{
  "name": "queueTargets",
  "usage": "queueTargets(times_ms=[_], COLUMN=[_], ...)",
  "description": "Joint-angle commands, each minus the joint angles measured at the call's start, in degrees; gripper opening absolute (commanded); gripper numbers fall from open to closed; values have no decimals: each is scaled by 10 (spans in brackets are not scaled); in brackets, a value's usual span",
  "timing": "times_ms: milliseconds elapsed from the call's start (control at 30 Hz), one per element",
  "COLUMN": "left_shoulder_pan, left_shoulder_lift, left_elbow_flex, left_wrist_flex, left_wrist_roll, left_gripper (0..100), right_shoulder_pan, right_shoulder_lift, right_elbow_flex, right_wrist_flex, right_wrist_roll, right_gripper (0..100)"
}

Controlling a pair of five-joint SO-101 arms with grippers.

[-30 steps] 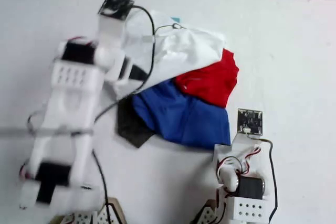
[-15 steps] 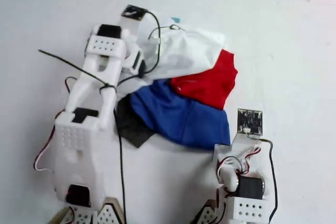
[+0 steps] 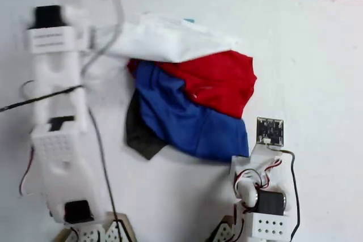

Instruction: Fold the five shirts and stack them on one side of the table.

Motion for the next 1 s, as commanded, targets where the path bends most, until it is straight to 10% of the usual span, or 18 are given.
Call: queueTargets(times_ms=[0, 467, 967], left_shoulder_pan=[-108, -452, -398], left_shoulder_lift=[-81, -234, -239], left_elbow_flex=[-9, 147, 174], left_wrist_flex=[11, 9, 10], left_wrist_roll=[2, -158, -197], left_gripper=[24, 24, 316], right_shoulder_pan=[4, 4, 4], right_shoulder_lift=[4, 4, 4], right_elbow_flex=[6, 6, 6], right_wrist_flex=[2, 2, 2], right_wrist_roll=[-1, -1, -1], right_gripper=[20, 20, 20])
